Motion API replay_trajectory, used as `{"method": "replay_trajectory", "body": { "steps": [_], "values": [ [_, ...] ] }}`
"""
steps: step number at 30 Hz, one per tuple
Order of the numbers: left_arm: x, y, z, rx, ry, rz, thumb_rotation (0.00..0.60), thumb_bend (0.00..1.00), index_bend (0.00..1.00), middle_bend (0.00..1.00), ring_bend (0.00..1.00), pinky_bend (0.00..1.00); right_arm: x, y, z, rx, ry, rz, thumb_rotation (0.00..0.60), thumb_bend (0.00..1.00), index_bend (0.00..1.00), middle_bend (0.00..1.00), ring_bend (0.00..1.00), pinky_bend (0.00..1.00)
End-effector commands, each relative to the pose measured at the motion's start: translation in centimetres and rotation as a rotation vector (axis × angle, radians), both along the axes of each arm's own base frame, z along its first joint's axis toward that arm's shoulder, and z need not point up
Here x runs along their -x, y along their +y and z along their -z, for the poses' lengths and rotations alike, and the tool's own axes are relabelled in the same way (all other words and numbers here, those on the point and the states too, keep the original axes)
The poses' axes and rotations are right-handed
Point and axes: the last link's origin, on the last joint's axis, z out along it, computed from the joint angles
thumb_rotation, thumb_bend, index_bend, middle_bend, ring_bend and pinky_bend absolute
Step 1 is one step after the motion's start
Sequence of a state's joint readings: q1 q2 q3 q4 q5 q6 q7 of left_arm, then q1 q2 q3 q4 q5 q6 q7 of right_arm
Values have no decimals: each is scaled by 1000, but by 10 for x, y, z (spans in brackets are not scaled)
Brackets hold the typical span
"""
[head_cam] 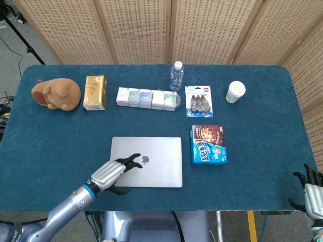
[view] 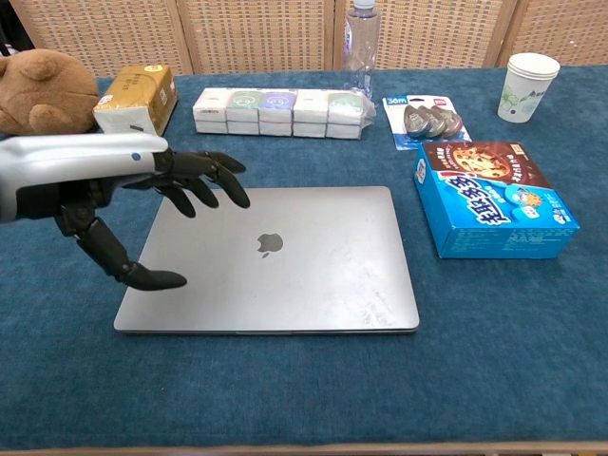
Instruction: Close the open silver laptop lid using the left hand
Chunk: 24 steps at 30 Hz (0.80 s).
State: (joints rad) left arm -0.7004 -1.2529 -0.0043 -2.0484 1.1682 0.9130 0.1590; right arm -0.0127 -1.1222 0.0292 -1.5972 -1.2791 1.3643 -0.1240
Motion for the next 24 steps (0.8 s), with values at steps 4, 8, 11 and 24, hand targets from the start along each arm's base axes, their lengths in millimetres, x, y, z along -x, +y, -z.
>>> {"method": "replay_trajectory", "body": {
  "steps": [4, 8, 11, 24],
  "values": [
    [21, 6, -31, -135, 75, -24, 600, 251, 233, 46, 162, 221, -2, 2, -2, 3, -2, -4, 600, 240, 220, 0, 0, 0],
    [38, 5, -64, -247, 114, -50, 600, 251, 234, 45, 161, 221, -6, 3, -2, 2, 0, -13, 600, 240, 220, 0, 0, 0],
    [46, 2, -84, -312, 131, -55, 600, 250, 240, 46, 161, 221, -6, 4, -2, 3, 1, -12, 600, 240, 220, 0, 0, 0],
    [86, -29, -143, -501, 159, -150, 600, 251, 249, 46, 161, 221, -9, 1, 2, -10, 0, -18, 600, 240, 220, 0, 0, 0]
  ]
}}
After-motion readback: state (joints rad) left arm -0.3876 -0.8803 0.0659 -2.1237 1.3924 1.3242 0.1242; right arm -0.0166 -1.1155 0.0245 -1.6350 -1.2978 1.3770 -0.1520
